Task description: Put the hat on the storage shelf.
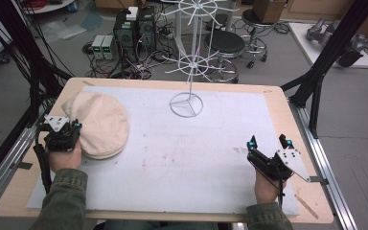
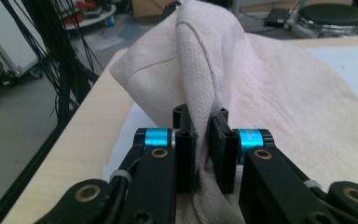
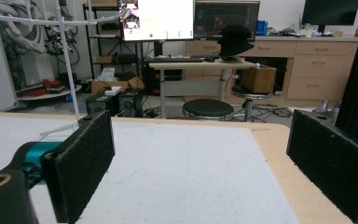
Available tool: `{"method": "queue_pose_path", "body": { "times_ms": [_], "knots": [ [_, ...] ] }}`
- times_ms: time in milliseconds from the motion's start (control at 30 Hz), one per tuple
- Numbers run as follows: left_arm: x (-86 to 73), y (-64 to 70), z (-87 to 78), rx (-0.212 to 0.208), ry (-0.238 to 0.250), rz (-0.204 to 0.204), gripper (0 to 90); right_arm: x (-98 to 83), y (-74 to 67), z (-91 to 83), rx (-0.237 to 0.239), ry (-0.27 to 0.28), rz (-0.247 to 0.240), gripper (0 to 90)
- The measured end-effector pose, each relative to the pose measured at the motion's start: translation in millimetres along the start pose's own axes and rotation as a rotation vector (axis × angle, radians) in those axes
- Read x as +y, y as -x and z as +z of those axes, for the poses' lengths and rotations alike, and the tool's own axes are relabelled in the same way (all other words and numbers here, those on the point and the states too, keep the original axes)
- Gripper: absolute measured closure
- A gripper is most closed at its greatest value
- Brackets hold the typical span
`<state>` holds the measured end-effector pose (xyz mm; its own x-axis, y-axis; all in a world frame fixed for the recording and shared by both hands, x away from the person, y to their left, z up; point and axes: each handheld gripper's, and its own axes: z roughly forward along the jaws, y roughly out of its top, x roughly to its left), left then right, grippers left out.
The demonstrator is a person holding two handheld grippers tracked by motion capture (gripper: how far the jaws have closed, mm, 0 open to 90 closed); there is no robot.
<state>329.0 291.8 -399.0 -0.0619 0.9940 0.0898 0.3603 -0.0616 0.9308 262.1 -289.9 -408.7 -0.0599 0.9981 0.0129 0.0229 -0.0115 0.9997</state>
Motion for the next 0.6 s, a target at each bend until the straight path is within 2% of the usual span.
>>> {"method": "queue_pose_path", "body": {
  "times_ms": [600],
  "knots": [
    [19.6,11.7,-15.8,-0.049,0.143,-0.002,82.1,0.0,0.0,0.0,-0.001,0.002,-0.002,6.7]
  ]
}}
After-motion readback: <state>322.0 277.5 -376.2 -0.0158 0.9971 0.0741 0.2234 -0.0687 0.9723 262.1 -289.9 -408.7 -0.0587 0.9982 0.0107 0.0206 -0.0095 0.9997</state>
